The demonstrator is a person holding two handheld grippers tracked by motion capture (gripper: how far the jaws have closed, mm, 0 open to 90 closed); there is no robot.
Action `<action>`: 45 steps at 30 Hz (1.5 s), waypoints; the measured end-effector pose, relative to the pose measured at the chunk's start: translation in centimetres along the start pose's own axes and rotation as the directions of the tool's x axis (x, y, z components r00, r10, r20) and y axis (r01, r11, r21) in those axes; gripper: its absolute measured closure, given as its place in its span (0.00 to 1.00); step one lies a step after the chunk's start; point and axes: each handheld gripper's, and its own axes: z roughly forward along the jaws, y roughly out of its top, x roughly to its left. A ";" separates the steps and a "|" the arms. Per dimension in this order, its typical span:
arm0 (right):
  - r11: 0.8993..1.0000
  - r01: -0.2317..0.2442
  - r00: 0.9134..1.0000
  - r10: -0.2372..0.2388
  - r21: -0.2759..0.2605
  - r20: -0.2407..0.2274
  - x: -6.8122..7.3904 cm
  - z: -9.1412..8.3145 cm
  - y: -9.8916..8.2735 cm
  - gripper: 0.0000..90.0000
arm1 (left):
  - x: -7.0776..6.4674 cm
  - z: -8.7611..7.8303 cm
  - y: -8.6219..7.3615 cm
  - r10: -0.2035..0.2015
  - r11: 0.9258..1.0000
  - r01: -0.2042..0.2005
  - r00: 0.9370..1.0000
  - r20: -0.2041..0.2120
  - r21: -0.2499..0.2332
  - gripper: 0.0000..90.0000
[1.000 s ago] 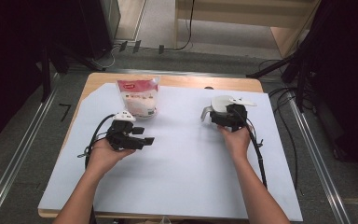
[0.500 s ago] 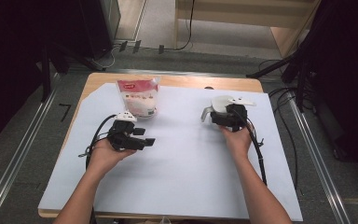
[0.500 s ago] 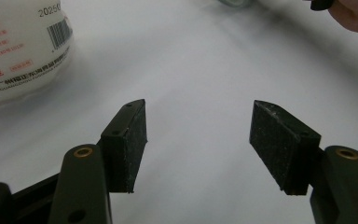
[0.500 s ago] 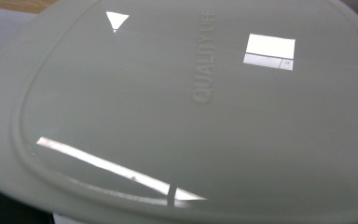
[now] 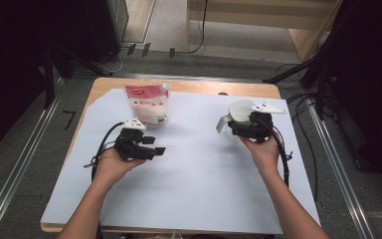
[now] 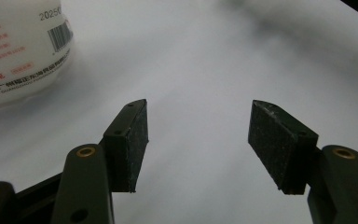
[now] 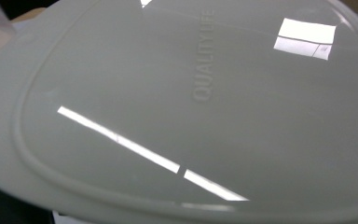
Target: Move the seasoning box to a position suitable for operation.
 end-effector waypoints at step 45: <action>0.961 0.266 0.901 -0.223 0.069 -0.373 6.8 -0.3 -5.3 0.15 | -0.7 0.0 0.4 0.033 0.999 -0.033 0.999 0.013 -0.004 0.43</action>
